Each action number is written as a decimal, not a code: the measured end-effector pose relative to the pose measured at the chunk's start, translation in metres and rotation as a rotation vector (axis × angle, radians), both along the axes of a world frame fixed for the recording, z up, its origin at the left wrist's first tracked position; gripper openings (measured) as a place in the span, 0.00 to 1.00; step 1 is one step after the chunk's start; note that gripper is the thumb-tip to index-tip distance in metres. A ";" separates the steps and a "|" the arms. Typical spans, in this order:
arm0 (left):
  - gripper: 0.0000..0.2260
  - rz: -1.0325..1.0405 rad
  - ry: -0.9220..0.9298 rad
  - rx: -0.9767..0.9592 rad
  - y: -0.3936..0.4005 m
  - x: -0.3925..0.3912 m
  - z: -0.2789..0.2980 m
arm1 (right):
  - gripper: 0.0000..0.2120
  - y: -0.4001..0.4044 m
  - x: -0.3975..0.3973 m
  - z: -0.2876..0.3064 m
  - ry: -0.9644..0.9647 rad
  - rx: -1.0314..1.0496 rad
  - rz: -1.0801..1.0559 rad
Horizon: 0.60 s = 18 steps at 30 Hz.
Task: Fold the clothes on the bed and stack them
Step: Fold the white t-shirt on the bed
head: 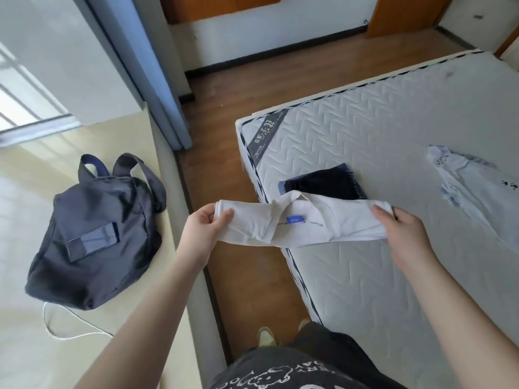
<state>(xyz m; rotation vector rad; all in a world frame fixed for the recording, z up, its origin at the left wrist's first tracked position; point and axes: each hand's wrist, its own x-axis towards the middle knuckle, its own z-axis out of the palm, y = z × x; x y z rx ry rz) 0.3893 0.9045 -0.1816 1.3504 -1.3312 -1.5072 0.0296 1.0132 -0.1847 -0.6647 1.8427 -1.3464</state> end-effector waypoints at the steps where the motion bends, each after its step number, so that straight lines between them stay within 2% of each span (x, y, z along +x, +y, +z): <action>1: 0.07 0.016 0.002 0.005 -0.006 0.001 -0.001 | 0.06 -0.011 0.001 0.000 0.001 0.003 0.009; 6: 0.07 0.097 -0.007 0.047 -0.043 0.001 -0.009 | 0.05 -0.065 0.001 -0.006 0.002 0.015 0.054; 10: 0.04 0.140 -0.021 0.069 -0.084 -0.010 -0.015 | 0.07 -0.115 -0.005 -0.019 -0.031 0.033 0.067; 13: 0.04 0.172 -0.017 0.095 -0.117 -0.020 -0.012 | 0.05 -0.155 -0.012 -0.022 -0.055 0.045 0.075; 18: 0.06 0.257 -0.034 0.103 -0.172 -0.026 -0.008 | 0.13 -0.214 -0.043 -0.012 -0.029 0.058 0.141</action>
